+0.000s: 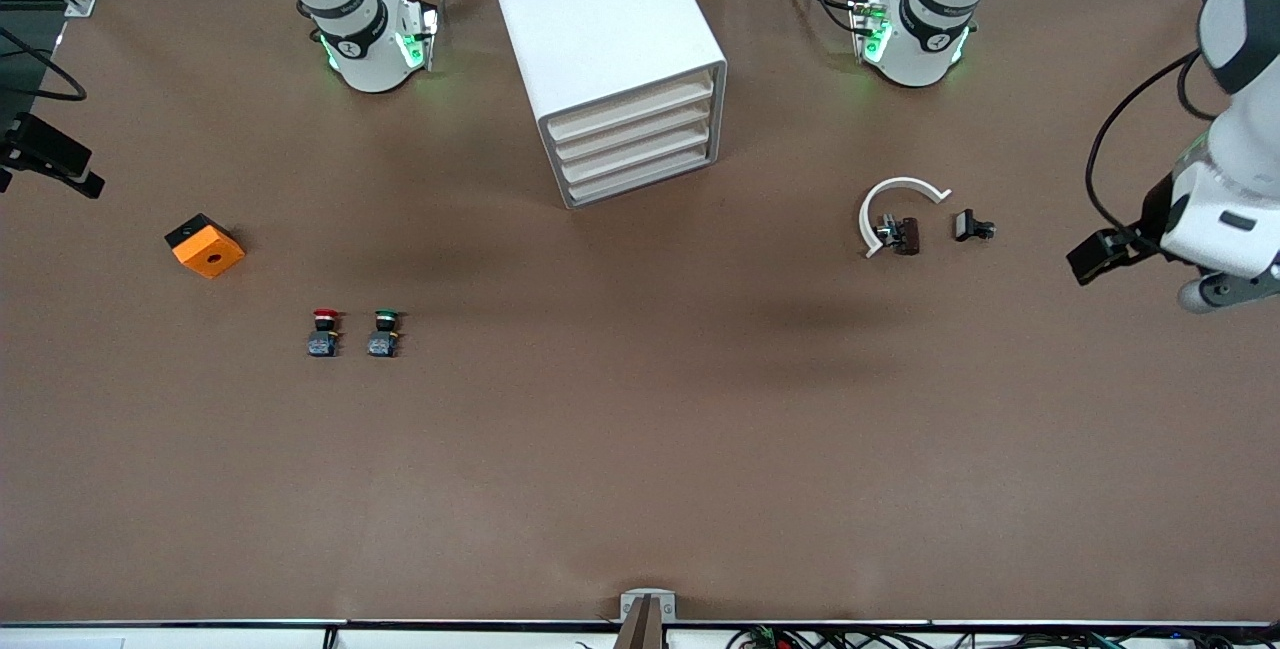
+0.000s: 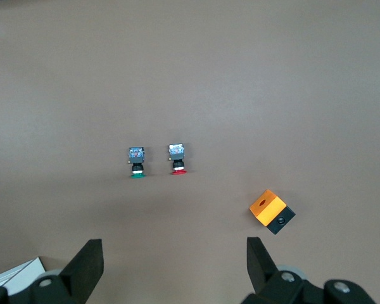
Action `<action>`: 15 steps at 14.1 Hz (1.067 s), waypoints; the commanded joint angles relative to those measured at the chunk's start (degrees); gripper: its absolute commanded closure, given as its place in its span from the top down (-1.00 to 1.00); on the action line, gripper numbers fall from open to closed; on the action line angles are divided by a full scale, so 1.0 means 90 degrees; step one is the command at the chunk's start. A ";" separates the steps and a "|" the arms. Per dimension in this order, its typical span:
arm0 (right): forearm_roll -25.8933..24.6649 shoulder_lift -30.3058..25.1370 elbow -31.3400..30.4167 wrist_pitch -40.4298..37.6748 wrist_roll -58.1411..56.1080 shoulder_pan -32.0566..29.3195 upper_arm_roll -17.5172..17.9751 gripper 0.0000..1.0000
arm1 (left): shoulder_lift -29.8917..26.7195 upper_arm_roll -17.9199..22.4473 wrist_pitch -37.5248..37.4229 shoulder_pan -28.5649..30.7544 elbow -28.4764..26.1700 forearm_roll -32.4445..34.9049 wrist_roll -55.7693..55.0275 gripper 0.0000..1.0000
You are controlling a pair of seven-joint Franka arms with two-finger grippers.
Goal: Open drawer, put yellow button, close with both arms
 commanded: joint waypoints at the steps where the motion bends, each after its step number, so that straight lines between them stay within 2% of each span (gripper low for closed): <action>1: -0.0071 -0.0023 0.0039 -0.0037 -0.0061 -0.0059 0.0106 1.00 | -0.0800 0.0553 -0.0074 -0.0420 -0.0604 -0.0448 0.0656 1.00; 3: -0.0071 -0.0023 0.0039 -0.0037 -0.0061 -0.0069 0.0106 1.00 | -0.1181 0.0964 -0.0093 -0.0821 -0.0926 -0.0546 0.0687 1.00; 6: -0.0071 -0.0023 0.0039 -0.0046 -0.0061 -0.0069 0.0106 1.00 | -0.1447 0.0965 -0.0122 -0.0813 -0.1201 -0.0761 0.0794 1.00; 8: -0.0071 -0.0023 0.0039 -0.0046 -0.0061 -0.0069 0.0106 1.00 | -0.1437 0.0994 -0.0259 -0.0755 -0.1172 -0.0995 0.1183 1.00; 15: -0.0071 -0.0023 0.0039 -0.0046 -0.0061 -0.0069 0.0106 1.00 | -0.1534 0.0936 -0.0621 -0.0764 -0.1133 -0.0967 0.1195 1.00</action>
